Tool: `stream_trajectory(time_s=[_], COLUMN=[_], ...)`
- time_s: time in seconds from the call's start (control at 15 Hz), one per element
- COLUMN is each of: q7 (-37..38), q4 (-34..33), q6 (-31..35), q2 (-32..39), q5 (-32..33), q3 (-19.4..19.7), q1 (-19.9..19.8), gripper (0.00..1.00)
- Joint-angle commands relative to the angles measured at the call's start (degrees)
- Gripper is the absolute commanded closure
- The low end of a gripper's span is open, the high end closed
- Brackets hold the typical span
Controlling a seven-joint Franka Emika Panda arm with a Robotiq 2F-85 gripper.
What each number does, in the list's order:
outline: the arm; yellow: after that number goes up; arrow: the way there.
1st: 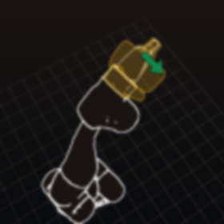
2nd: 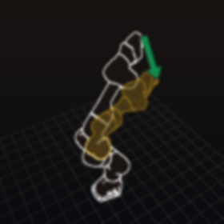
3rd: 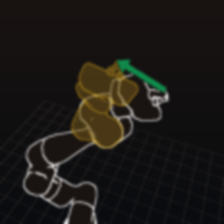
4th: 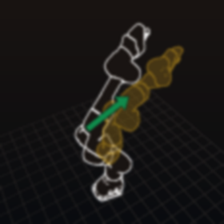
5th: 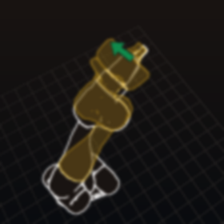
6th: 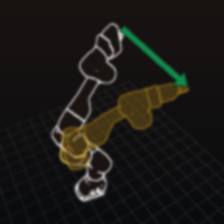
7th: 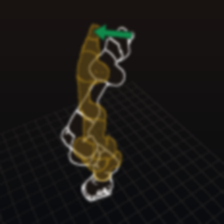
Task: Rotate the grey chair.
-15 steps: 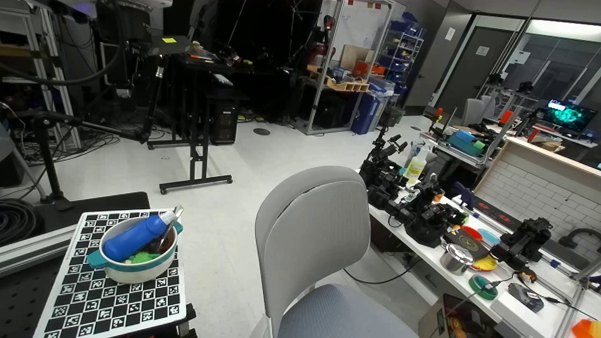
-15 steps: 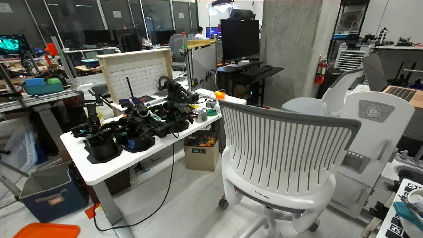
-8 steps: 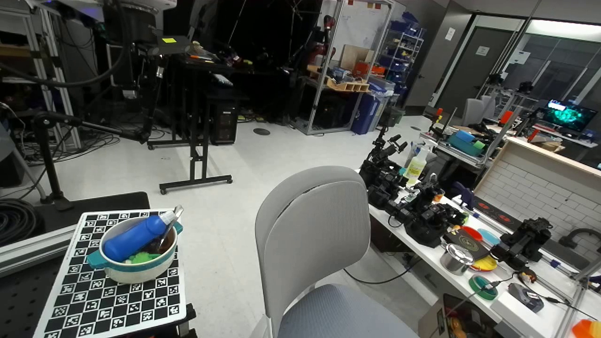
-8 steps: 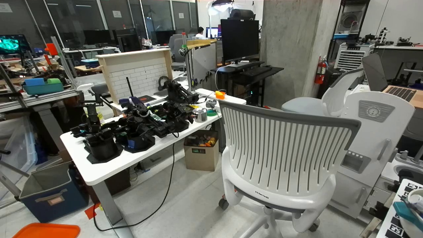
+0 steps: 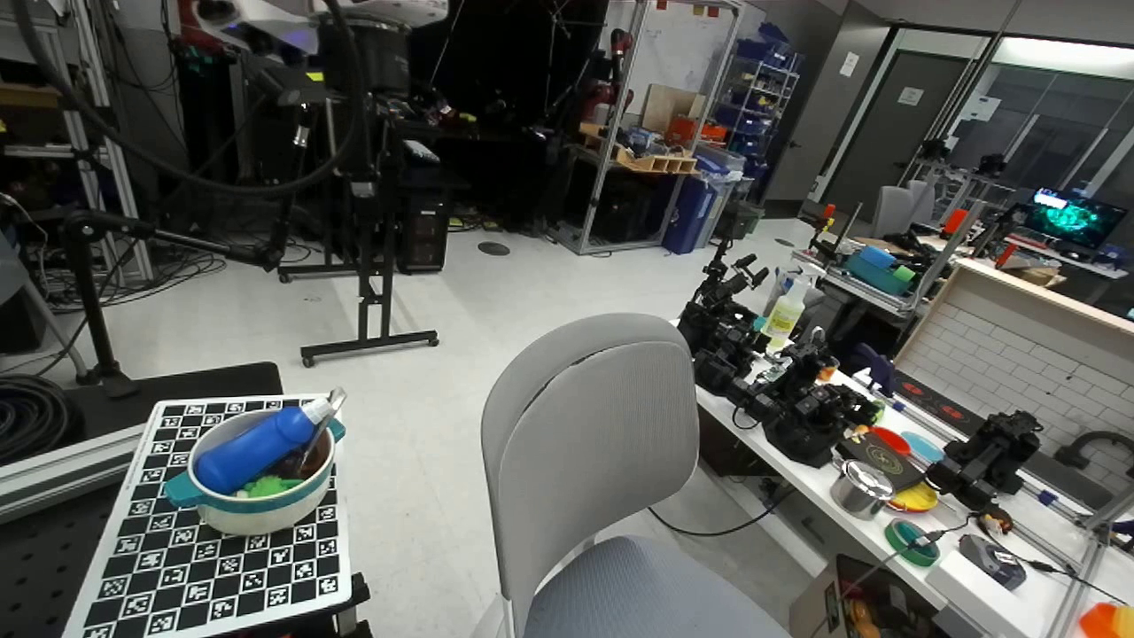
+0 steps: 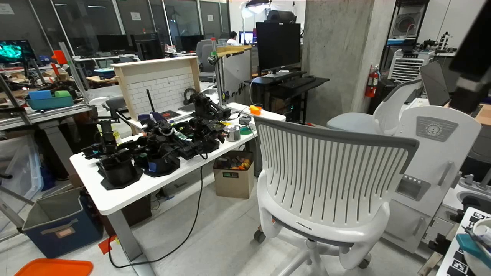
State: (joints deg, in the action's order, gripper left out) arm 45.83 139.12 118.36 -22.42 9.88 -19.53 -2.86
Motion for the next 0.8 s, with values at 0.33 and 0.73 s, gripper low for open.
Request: stream_trajectory(time_s=[0.33, 0.73], q7=[-7.79, -16.73], q4=[-17.59, -24.26], q6=[0.5, 5.32], q2=[19.45, 29.04], q5=[7.68, 11.79], q3=[11.19, 15.35], q1=[-0.96, 0.95], gripper=[0.0, 0.0])
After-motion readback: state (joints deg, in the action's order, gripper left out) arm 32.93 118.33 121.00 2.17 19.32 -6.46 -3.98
